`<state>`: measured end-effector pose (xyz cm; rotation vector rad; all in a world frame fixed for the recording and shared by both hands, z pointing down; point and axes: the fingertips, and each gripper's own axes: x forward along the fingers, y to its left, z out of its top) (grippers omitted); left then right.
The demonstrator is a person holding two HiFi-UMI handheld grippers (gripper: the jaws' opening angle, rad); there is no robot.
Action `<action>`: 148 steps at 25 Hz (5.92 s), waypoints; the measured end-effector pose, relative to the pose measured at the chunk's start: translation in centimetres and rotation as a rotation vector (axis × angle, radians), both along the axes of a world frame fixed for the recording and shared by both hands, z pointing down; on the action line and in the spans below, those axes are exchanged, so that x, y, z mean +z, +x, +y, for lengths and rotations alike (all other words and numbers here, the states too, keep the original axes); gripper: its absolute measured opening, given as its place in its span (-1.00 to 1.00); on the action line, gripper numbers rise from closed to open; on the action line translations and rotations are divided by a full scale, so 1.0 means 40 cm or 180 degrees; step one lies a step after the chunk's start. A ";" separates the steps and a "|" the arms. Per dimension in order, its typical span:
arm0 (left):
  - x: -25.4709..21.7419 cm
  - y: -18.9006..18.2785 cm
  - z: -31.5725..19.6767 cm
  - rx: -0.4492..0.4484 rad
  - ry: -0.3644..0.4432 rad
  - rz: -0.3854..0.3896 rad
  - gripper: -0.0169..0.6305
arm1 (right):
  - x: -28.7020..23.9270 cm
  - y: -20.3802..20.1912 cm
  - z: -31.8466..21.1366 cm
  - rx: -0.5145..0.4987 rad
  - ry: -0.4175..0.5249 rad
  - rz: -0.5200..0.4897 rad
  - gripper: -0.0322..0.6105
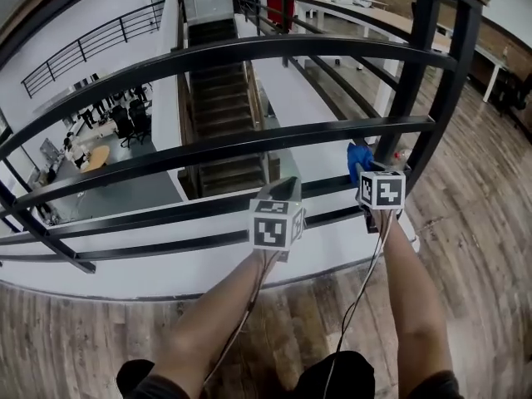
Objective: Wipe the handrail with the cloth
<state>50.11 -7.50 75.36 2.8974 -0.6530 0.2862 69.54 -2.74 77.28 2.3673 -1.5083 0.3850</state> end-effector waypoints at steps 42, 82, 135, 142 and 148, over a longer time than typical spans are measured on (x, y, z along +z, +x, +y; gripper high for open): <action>0.025 -1.272 -0.510 -0.1611 0.0610 -0.0195 -0.93 | -0.069 -1.483 -0.509 -0.2263 0.0537 -0.0142 -0.60; 0.398 -2.113 -0.739 -0.2469 -0.0126 -0.0174 -0.93 | 0.509 -2.394 -0.931 -0.2432 -0.0407 -0.0270 -0.60; 0.409 -0.903 -0.387 -0.0885 -0.0393 -0.0382 -0.93 | 0.457 -0.928 -0.389 -0.1107 -0.0342 -0.0342 -0.60; 0.428 -0.660 -0.281 -0.0531 -0.0092 -0.0523 -0.93 | 0.459 -0.749 -0.295 -0.0987 -0.0305 -0.0330 -0.60; 0.422 -0.429 -0.206 -0.0461 -0.0263 -0.0321 -0.93 | 0.464 -0.593 -0.213 -0.0937 -0.0327 -0.0299 -0.60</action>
